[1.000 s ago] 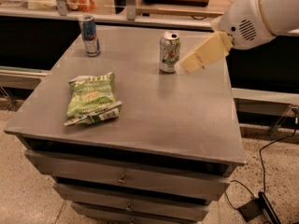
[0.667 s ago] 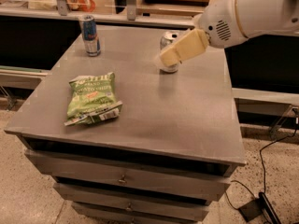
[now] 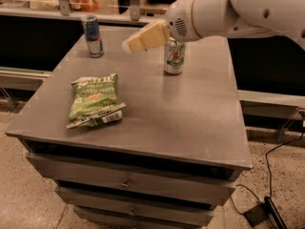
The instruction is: Knock redbull can over
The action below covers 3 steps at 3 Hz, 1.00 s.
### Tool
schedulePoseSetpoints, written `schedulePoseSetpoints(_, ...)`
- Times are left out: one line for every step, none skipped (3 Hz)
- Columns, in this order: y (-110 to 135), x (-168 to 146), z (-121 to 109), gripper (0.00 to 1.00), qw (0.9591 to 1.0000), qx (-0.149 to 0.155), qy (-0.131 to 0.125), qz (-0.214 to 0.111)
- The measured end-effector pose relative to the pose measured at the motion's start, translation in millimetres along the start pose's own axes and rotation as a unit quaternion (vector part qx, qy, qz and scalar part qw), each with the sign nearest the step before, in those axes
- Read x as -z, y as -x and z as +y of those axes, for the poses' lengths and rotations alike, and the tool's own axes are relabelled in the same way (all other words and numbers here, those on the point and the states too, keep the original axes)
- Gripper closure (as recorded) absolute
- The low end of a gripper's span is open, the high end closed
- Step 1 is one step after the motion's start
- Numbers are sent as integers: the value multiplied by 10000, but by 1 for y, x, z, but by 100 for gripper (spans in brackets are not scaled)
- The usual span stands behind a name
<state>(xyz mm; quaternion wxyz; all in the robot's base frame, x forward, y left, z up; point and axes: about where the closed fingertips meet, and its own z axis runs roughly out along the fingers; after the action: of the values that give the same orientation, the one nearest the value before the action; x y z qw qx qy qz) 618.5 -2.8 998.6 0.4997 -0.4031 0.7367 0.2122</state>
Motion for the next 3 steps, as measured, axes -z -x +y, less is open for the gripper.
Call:
schedulePoseSetpoints(12, -44, -15, 0, 9995, -23, -319, -85)
schedulePoseSetpoints(37, -98, -17, 0, 9982, -289, -509, -141)
schedulePoseSetpoints(39, -98, -12, 0, 9983, -339, -449, -149)
